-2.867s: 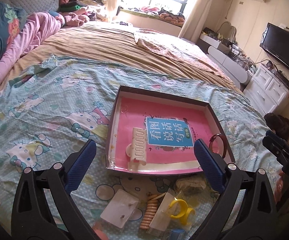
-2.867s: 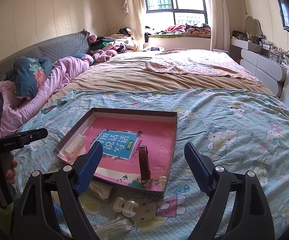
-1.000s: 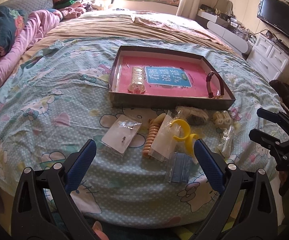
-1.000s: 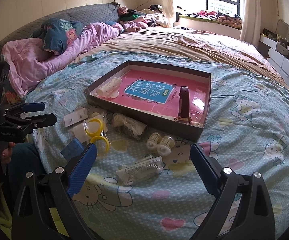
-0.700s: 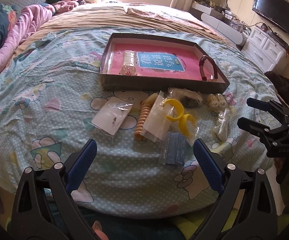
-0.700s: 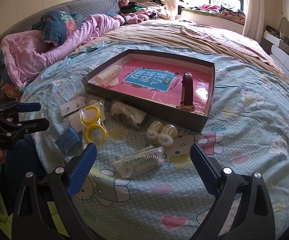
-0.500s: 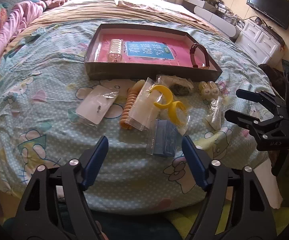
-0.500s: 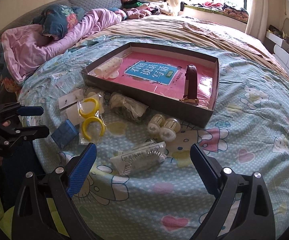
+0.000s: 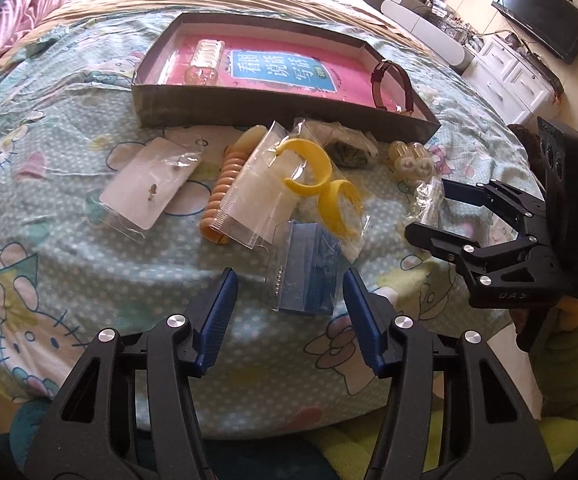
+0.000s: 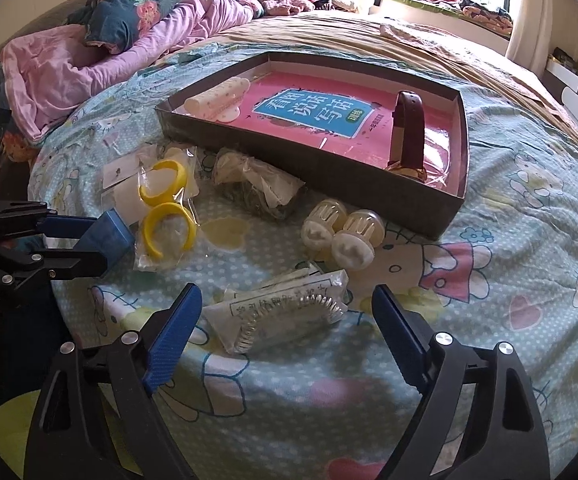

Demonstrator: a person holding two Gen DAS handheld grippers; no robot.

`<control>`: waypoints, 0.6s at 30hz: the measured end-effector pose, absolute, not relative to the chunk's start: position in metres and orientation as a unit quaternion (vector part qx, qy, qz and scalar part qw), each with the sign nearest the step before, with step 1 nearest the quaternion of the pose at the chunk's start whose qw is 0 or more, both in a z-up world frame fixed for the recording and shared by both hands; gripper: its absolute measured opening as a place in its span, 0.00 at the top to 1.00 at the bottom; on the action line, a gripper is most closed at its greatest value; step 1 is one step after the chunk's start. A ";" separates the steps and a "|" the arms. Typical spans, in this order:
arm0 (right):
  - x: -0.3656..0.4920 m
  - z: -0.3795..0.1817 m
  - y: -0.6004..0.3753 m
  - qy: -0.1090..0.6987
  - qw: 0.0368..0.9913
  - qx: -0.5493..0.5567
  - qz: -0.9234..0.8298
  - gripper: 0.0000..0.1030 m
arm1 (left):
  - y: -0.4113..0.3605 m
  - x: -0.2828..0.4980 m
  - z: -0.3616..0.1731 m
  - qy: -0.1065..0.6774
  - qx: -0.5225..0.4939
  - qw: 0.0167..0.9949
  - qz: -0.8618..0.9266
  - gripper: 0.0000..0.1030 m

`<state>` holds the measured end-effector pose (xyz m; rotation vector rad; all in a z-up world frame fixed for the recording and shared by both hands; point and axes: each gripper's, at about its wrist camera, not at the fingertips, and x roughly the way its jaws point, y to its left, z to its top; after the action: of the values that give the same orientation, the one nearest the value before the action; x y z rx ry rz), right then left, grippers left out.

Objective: Organize jewelry
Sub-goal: 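Grasp the blue packet with the left gripper while the right grasps the bagged comb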

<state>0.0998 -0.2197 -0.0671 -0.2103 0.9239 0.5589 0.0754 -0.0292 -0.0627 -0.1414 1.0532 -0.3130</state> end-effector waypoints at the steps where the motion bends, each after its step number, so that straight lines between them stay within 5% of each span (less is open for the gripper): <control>1: 0.100 -0.070 -0.219 0.442 0.850 -0.097 0.270 0.26 | -0.030 0.076 -0.065 0.502 -0.067 0.849 -0.149 0.55; 4: 0.098 -0.071 -0.218 0.435 0.851 -0.103 0.275 0.33 | -0.033 0.078 -0.068 0.505 -0.064 0.848 -0.147 0.56; 9: 0.095 -0.066 -0.223 0.429 0.854 -0.096 0.277 0.36 | -0.035 0.079 -0.069 0.504 -0.063 0.849 -0.147 0.72; 18: 0.083 -0.037 -0.236 0.400 0.871 -0.084 0.273 0.37 | -0.033 0.069 -0.053 0.479 -0.059 0.863 -0.150 0.73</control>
<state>0.0833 -0.2362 -0.0372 -0.1751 0.8364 0.5708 0.0692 -0.0332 -0.0527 -0.1236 1.0046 -0.3139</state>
